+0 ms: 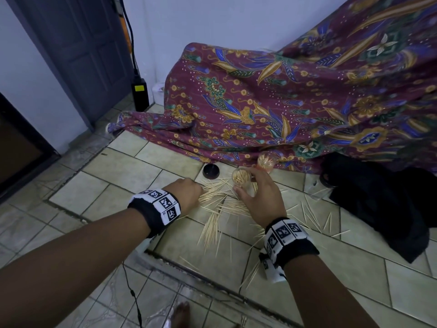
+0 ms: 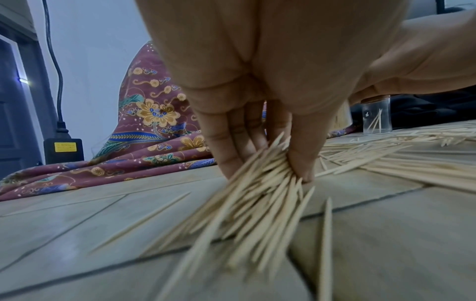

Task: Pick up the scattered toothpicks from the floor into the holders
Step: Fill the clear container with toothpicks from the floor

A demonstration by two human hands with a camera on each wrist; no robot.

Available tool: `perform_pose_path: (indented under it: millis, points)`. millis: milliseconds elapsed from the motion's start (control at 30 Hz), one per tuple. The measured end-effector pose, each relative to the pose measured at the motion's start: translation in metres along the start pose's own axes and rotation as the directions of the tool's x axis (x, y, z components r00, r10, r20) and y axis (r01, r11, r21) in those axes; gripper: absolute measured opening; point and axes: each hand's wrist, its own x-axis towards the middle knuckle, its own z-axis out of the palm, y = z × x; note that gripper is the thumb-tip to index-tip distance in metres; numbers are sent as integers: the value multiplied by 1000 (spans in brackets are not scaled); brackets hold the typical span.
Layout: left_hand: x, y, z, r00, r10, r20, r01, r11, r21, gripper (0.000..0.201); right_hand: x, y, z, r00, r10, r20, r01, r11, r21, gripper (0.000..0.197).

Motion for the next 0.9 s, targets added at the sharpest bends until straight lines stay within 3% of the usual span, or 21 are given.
perform_pose_path:
  millis: [500, 900]
  points:
    - [6, -12, -23, 995, -2, -102, -30, 952, -306, 22, 1, 1, 0, 1000, -1, -3, 1, 1000, 2, 51]
    - [11, -25, -44, 973, 15, -229, -140, 828, -542, 11, 1, 0, -1, 1000, 10, -9, -10, 1000, 4, 52]
